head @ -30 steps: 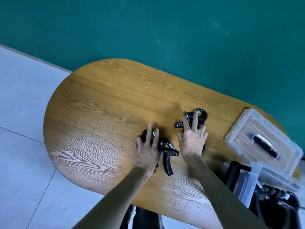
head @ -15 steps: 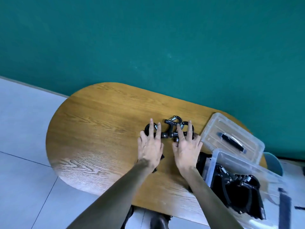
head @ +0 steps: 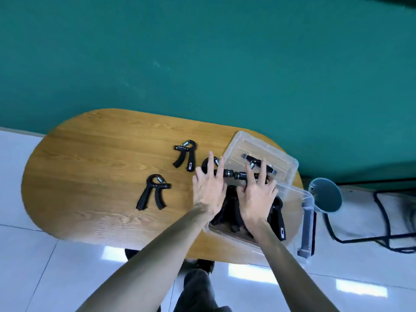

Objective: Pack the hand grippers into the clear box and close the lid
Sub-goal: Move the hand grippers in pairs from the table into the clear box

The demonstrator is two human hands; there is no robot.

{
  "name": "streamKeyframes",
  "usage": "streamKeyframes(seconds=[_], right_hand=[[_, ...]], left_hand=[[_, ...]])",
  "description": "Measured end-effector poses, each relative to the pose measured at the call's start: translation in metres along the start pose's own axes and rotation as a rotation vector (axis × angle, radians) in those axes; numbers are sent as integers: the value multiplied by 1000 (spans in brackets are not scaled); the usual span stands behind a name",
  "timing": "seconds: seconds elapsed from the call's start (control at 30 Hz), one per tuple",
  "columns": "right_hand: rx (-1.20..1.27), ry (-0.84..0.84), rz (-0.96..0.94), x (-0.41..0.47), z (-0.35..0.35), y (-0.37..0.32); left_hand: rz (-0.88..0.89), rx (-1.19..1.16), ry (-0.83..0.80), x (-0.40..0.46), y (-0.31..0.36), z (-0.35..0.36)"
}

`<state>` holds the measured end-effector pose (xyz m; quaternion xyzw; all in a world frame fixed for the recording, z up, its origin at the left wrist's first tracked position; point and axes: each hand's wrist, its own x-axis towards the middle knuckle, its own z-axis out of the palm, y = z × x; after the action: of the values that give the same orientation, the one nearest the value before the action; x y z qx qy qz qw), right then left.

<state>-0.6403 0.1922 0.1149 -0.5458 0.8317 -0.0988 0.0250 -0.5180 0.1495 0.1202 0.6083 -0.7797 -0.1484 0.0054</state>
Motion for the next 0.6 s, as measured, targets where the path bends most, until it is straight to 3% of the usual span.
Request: streamKeyframes(seconds=[0.17, 0.33, 0.6], right_hand=[[-5, -16, 150, -27, 1, 65], [1, -90, 255, -53, 20, 109], [77, -164, 247, -63, 50, 123]], left_hand=[[106, 21, -53, -23, 54, 29], [150, 83, -113, -36, 66, 61], [139, 145, -142, -34, 58, 93]])
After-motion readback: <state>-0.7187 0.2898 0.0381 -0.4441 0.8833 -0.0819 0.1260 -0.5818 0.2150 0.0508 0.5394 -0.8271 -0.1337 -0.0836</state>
